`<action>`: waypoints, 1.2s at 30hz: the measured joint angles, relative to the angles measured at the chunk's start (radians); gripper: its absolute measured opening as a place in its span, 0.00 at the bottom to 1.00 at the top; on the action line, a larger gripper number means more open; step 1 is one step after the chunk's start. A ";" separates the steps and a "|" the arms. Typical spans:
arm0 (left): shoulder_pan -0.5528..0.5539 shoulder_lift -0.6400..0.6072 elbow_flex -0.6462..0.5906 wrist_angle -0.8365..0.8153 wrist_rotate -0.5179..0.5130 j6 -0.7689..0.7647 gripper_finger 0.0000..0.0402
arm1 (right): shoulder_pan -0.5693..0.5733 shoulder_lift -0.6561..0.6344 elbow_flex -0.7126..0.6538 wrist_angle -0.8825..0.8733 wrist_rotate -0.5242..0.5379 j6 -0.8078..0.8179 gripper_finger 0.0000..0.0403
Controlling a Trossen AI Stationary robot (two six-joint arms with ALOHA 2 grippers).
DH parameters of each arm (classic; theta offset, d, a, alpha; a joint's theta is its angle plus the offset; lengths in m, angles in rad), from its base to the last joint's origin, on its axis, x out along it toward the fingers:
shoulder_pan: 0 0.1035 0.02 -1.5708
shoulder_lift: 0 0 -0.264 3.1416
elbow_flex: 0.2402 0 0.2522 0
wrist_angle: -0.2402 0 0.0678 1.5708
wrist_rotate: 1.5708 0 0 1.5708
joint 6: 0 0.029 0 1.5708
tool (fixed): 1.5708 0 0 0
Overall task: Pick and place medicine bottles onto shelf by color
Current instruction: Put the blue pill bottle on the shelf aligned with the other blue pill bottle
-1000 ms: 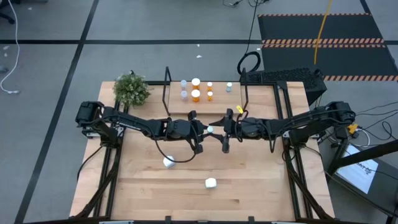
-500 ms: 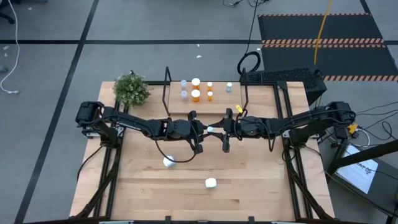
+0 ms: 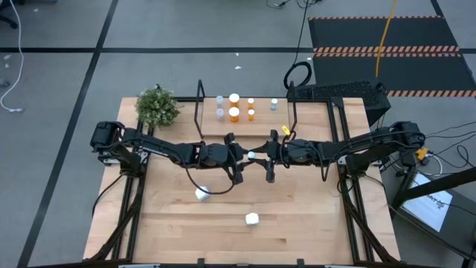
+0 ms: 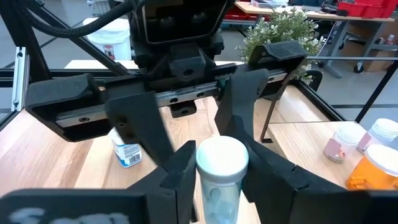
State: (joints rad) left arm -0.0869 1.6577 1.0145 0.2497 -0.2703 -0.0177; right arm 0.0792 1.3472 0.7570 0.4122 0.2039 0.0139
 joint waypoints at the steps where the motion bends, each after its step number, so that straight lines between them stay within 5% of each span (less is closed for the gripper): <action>1: -0.002 0.000 0.000 0.000 -0.004 -0.002 0.45 | 0.000 0.000 0.000 0.000 0.000 0.000 0.30; 7: -0.025 -0.017 0.000 -0.035 -0.020 -0.010 0.68 | 0.000 -0.002 0.000 0.000 0.000 -0.008 0.30; 13: -0.039 -0.092 0.000 -0.118 -0.021 -0.025 0.80 | -0.015 -0.058 0.000 -0.068 0.000 -0.030 0.30; 21: -0.051 -0.158 0.001 -0.214 -0.030 -0.057 0.76 | -0.160 -0.150 0.000 -0.164 -0.001 -0.060 0.30; 30: -0.037 -0.152 0.001 -0.234 -0.097 -0.045 0.69 | -0.406 -0.151 0.000 -0.172 -0.134 -0.104 0.30; 36: -0.008 -0.127 0.001 -0.168 -0.161 -0.045 0.72 | -0.438 -0.151 0.000 -0.144 -0.359 -0.028 0.30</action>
State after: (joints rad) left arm -0.0950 1.5303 1.0157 0.0820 -0.4308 -0.0631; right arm -0.3590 1.1961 0.7570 0.2685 -0.1555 -0.0143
